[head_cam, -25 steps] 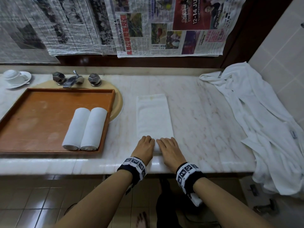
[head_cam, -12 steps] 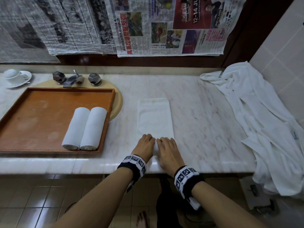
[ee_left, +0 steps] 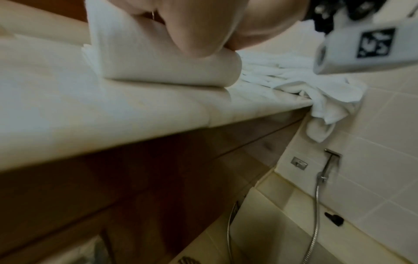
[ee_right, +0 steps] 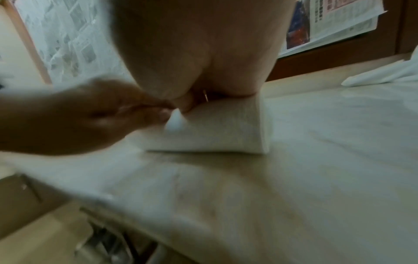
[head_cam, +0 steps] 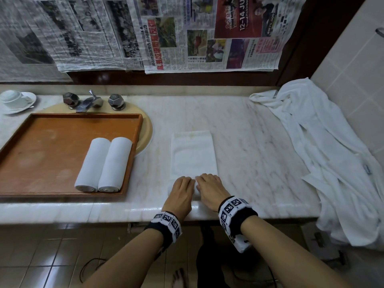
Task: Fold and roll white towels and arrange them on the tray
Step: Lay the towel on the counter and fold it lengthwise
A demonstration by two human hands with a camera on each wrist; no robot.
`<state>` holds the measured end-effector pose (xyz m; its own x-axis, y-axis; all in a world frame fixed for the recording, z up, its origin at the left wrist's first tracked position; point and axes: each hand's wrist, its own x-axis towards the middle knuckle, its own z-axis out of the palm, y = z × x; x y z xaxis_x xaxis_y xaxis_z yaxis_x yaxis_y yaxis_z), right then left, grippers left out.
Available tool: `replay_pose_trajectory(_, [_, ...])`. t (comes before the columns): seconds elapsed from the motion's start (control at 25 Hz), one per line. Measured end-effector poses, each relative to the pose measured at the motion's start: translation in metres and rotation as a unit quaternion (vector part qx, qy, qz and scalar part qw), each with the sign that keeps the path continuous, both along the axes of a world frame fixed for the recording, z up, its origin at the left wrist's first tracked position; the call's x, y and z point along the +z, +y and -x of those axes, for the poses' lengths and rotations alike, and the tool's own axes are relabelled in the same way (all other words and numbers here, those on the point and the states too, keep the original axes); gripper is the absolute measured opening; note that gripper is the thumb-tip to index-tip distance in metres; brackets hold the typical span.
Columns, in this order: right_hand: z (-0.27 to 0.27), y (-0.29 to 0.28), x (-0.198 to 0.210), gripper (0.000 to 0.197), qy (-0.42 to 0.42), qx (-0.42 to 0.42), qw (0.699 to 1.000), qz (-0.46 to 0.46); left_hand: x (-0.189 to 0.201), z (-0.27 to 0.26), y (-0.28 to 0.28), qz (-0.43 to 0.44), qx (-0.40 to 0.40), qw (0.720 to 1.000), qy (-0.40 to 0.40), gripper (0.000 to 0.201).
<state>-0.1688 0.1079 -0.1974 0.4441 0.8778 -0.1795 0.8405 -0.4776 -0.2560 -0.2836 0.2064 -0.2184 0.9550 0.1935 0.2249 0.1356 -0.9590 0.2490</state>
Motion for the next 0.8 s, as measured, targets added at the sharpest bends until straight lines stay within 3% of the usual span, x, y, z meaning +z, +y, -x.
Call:
replay_pose_trajectory(0.12, [0.016,-0.009,-0.013,0.064,-0.077,-0.003,0.997,-0.014,0.009,-0.016,0.014,0.013,-0.003,1.000,0.028,0.047])
replay_pose_trajectory(0.2, [0.017,-0.010,-0.013,0.072,-0.079,-0.017,0.997,-0.014,0.018,-0.023,0.016,0.018,0.001,0.997,0.073,0.043])
replay_pose_trajectory(0.28, [0.009,-0.006,-0.006,0.067,-0.035,-0.022,0.999,-0.022,0.017,-0.021,0.014,0.017,0.027,0.996,0.081,0.040])
replay_pose_trajectory(0.36, [-0.002,-0.003,-0.001,0.050,-0.001,-0.010,0.999,-0.036,0.011,-0.010,0.008,0.044,0.045,0.997,0.040,0.046])
replay_pose_trajectory(0.48, [-0.010,-0.003,0.006,0.037,0.037,0.005,0.999,-0.011,-0.002,0.005,-0.001,0.062,-0.011,0.998,-0.023,0.051])
replay_pose_trajectory(0.6, [-0.001,-0.007,0.001,0.039,-0.001,-0.019,0.999,-0.030,0.000,-0.004,0.007,0.085,-0.007,0.996,-0.015,0.046])
replay_pose_trajectory(0.72, [0.011,-0.013,-0.011,0.061,-0.066,-0.021,0.997,-0.022,0.008,-0.024,0.021,0.096,0.005,0.994,0.057,0.034])
replay_pose_trajectory(0.8, [0.007,-0.011,-0.009,0.069,-0.050,-0.021,0.998,-0.019,0.008,-0.028,0.019,0.102,0.022,0.992,0.071,0.034])
